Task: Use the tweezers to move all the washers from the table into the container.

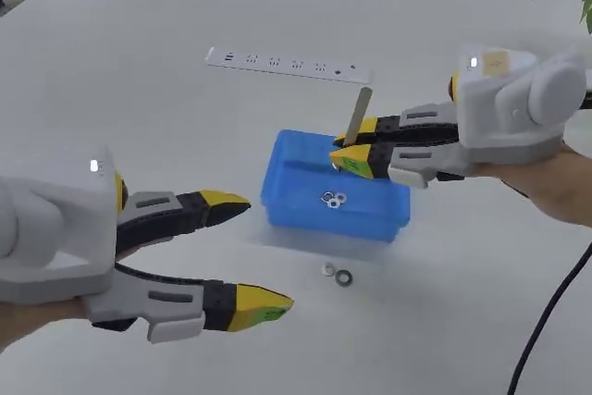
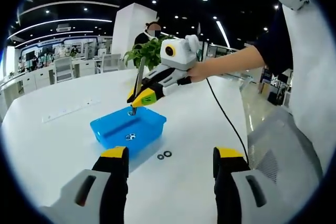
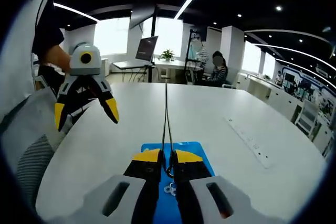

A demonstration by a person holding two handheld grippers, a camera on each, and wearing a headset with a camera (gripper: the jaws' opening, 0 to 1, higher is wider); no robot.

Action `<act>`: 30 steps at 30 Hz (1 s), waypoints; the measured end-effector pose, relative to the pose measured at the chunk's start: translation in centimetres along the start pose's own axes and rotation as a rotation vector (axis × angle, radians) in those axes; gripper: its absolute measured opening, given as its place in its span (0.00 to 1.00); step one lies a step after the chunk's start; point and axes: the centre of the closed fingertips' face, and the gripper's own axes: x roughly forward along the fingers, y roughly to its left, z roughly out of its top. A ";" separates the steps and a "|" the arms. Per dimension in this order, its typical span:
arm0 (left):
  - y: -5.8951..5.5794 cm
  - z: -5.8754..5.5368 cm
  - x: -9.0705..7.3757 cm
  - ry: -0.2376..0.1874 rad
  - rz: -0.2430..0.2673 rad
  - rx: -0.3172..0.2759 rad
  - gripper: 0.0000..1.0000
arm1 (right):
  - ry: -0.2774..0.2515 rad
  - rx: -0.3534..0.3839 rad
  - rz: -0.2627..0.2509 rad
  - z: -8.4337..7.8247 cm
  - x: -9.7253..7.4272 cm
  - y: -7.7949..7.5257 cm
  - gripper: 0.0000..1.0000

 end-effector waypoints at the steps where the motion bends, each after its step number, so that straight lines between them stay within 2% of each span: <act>1: 0.0 -0.2 0.0 0.006 -0.005 -0.006 0.72 | 0.006 0.000 0.003 -0.3 0.3 -0.1 0.09; 5: 0.1 -0.9 -0.2 0.040 0.003 -0.009 0.79 | 0.013 0.025 0.001 -1.6 1.3 -0.7 0.09; 8: 0.4 -1.2 -0.6 0.069 0.011 0.017 0.87 | 0.019 0.044 0.005 -2.5 1.9 -0.9 0.09; 11: 0.7 -1.0 -1.0 0.066 0.021 0.008 0.87 | 0.046 0.043 0.018 -3.8 2.6 -0.7 0.09; 15: 0.9 -0.7 -1.1 0.057 0.036 0.001 0.88 | 0.064 0.044 0.032 -4.7 3.2 -0.2 0.10; 25: 0.5 -0.4 -1.1 0.037 0.040 -0.017 0.89 | 0.091 0.037 0.039 -5.6 3.5 0.5 0.10; 30: 0.4 -0.6 -1.3 0.041 0.045 -0.027 0.89 | 0.093 0.042 0.038 -5.8 3.5 0.6 0.10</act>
